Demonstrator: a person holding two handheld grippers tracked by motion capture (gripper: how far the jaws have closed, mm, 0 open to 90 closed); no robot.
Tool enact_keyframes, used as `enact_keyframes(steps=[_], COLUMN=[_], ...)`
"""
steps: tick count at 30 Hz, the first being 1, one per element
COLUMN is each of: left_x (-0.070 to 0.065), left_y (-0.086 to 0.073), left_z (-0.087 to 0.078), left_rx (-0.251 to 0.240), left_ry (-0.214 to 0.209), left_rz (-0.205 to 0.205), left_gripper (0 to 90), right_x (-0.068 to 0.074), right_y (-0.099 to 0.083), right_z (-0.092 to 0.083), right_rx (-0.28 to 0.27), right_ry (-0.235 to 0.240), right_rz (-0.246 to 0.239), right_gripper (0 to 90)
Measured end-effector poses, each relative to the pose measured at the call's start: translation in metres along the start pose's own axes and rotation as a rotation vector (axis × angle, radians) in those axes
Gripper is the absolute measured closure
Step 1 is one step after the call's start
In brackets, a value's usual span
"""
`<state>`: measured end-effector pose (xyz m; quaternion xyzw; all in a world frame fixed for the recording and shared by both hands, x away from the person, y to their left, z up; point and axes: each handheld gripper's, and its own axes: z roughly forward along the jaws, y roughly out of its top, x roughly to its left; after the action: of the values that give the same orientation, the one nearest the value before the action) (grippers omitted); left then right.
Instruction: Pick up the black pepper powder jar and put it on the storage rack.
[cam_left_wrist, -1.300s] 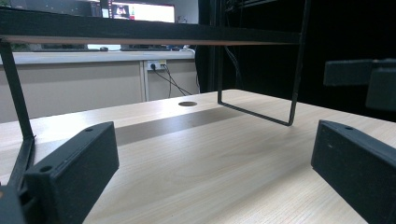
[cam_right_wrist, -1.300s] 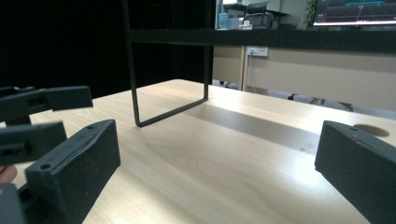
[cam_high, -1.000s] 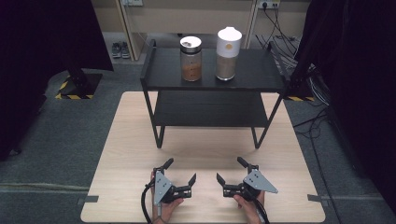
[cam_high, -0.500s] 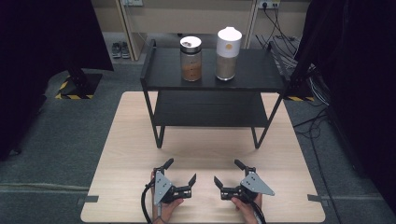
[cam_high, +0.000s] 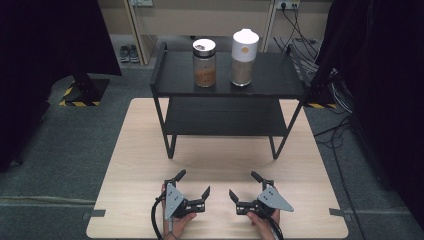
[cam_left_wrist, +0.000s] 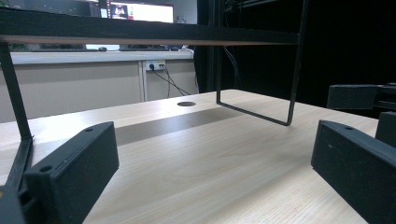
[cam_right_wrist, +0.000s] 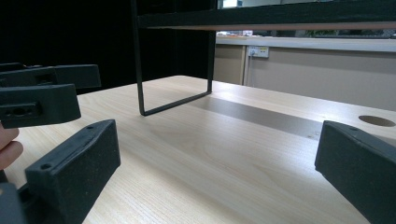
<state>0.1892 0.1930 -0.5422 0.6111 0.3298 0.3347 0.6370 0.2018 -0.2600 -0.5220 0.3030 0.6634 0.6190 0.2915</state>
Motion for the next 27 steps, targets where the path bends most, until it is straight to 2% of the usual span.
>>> enact_keyframes(steps=[27], left_x=[0.0001], left_y=[0.0001], left_z=[0.0], left_rx=[0.0], left_ry=[0.0], left_rz=[-0.001], left_gripper=[0.2], right_x=[0.0003], right_y=[-0.0008], right_z=[-0.0003], right_rx=[-0.004], right_ry=[-0.006], right_rz=[0.006], right_gripper=[0.5])
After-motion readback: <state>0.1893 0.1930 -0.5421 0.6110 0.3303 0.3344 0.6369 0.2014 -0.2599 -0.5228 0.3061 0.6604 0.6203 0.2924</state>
